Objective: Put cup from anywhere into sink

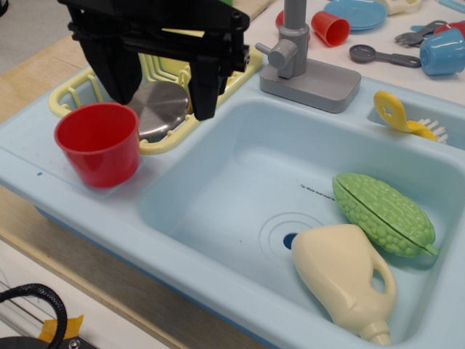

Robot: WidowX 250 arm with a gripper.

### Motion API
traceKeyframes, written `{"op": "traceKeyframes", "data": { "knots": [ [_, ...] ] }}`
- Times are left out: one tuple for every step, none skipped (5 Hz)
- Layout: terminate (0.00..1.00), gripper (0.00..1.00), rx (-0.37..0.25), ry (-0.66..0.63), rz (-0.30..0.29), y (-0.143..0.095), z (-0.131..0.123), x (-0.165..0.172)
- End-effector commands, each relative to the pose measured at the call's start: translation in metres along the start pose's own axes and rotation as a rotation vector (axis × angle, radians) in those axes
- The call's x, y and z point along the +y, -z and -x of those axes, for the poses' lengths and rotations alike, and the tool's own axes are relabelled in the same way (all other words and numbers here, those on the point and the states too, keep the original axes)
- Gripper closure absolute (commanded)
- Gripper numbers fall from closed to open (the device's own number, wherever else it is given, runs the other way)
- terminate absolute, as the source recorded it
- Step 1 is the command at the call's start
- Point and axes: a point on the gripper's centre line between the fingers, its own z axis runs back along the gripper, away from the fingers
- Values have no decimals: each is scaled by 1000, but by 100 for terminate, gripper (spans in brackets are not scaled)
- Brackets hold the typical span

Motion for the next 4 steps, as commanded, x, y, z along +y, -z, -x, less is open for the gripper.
{"op": "traceKeyframes", "data": {
  "knots": [
    [0, 0, 0, 0, 0, 0, 0, 0],
    [0, 0, -3, -26, -14, 0, 1, 12],
    [0, 0, -15, -53, -20, 7, 3, 25],
    [0, 0, 14, -77, -21, 18, 1, 37]
  ]
}}
